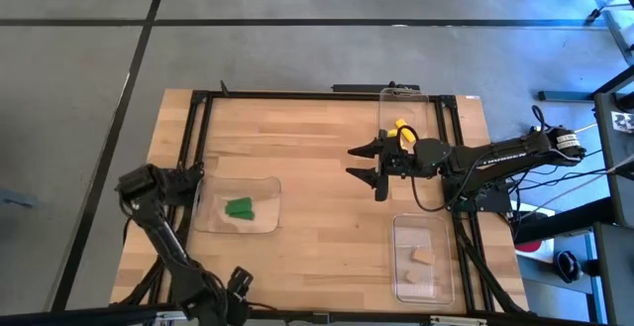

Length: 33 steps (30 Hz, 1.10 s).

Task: Sort & place blocks by color
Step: Put the brown block into the bottom right transparent bin

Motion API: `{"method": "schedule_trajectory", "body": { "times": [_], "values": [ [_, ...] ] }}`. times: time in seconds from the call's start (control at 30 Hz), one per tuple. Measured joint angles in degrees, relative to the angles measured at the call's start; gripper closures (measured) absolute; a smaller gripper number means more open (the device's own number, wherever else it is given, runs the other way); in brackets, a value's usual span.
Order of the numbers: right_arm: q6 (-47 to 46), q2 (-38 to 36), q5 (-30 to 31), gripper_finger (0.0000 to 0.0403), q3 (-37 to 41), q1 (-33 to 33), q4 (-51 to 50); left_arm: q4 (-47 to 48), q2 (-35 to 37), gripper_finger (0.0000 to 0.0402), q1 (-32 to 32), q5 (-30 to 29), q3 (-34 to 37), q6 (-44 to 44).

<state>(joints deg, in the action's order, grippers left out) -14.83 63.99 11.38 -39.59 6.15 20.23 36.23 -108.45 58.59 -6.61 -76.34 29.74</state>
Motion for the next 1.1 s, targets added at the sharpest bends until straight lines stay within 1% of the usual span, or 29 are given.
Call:
{"method": "schedule_trajectory", "body": {
  "times": [0.1, 0.23, 0.4, 0.63, 0.7, 0.87, 1.0, 1.1],
  "values": [
    [-0.01, 0.00, 0.07, 0.0134, 0.00, 0.00, 0.01, 2.97, -1.38, 0.0145, -0.02, -1.46, 0.02, 0.21],
    [-0.05, 0.00, 0.13, 0.0134, 0.00, 0.00, 0.00, 4.28, -2.47, 0.0145, -0.07, -2.14, 0.02, 1.33],
    [-0.09, 0.00, 0.13, 0.0134, -0.02, 0.00, 0.00, 3.71, -3.67, 0.0145, 0.21, -1.70, 0.02, 3.49],
    [-0.09, 0.00, 0.15, 0.0134, -0.02, 0.02, 0.00, 3.65, -4.41, 0.0145, 0.34, -1.25, 1.06, 3.15],
    [-0.09, 0.00, 0.15, 0.0134, -0.02, 0.01, -0.09, 2.40, -4.54, 0.0145, 0.31, -0.87, 1.62, 3.20],
    [-0.09, 0.02, 0.15, 0.0134, -0.04, 0.01, -0.50, 2.52, -4.51, 0.0148, 0.05, -1.43, 2.83, 3.39],
    [-0.09, 0.02, 0.13, 0.0134, -0.04, 0.00, -0.62, 2.64, -4.48, 0.0163, -0.45, -1.44, 2.93, 4.62],
    [-0.09, 0.04, 0.13, 0.0134, -0.04, 0.00, -0.63, 2.77, -4.48, 0.0193, -0.92, -1.40, 2.95, 5.78]
  ]
}}
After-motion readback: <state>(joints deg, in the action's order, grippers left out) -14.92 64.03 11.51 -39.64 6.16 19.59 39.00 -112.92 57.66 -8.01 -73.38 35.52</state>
